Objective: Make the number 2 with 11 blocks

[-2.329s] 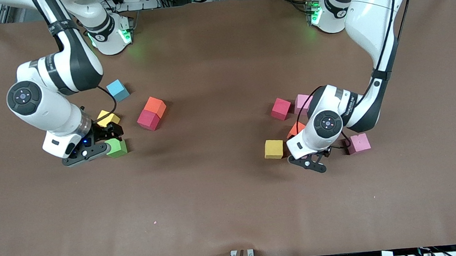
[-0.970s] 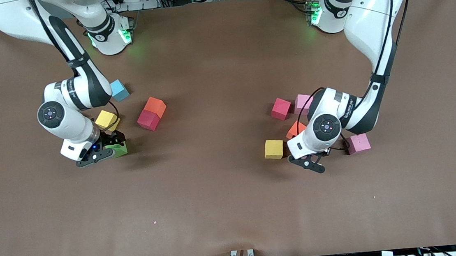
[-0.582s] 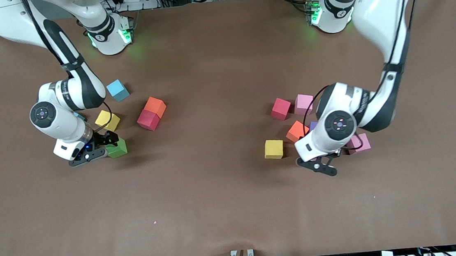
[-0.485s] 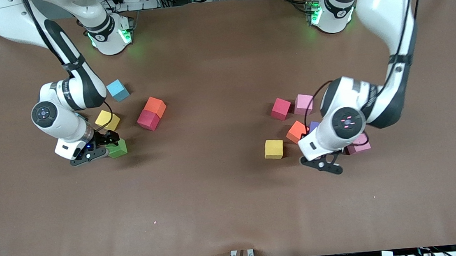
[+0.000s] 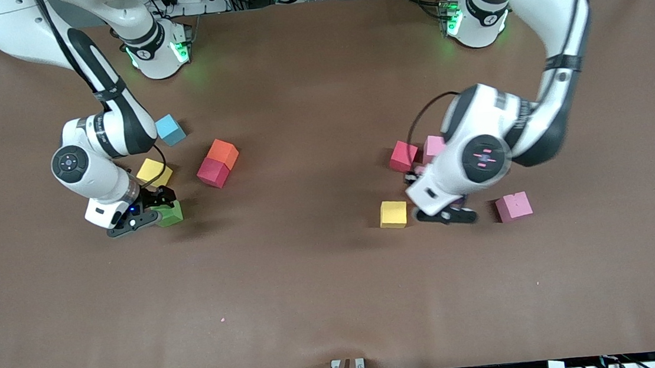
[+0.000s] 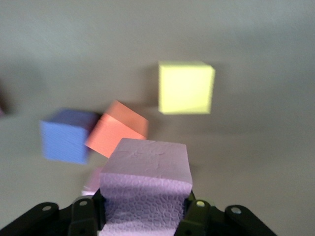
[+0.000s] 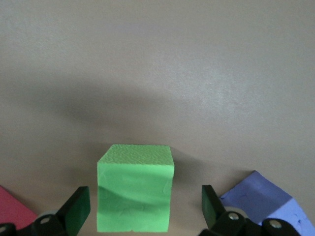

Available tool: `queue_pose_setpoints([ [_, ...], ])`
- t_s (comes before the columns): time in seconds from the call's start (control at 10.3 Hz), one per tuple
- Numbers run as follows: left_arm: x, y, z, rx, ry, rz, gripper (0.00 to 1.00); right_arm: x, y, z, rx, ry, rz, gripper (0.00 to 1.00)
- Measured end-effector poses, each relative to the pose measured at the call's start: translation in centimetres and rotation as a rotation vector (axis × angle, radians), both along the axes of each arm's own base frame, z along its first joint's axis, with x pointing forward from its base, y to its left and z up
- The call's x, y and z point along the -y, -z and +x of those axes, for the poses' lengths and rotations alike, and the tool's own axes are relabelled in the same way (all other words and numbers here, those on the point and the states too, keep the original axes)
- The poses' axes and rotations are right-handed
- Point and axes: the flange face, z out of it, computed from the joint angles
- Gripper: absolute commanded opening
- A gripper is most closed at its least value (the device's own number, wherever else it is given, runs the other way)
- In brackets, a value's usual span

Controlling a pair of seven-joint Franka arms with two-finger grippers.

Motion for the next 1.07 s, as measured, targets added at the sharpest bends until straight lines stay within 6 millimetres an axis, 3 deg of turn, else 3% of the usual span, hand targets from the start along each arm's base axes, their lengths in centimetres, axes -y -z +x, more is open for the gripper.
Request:
queue_pose_setpoints([
  [0.19, 4.2, 1.4, -3.5, -0.030, 0.033, 0.026, 0.00, -0.5, 1.3, -0.4, 0.026, -0.009, 0.008, 1.00],
  [0.58, 9.6, 1.9, -10.1, -0.074, -0.043, 0.071, 0.00, -0.5, 3.5, -1.0, 0.012, -0.011, 0.012, 0.98],
  [0.78, 10.8, 2.0, -13.1, -0.106, -0.082, 0.093, 0.00, -0.5, 3.8, -1.1, 0.013, -0.012, 0.013, 0.77],
  [0.87, 11.0, 3.0, -14.5, -0.117, -0.095, 0.102, 0.00, -0.5, 4.0, -1.1, 0.013, -0.012, 0.013, 0.53],
  [0.97, 11.4, 4.3, -16.1, -0.111, -0.125, 0.103, 0.00, -0.5, 4.1, -1.1, 0.013, -0.012, 0.013, 0.43],
  [1.07, 12.1, 5.7, -17.6, -0.096, -0.166, 0.094, 0.00, -0.5, 4.0, -1.1, 0.013, -0.013, 0.013, 0.43],
])
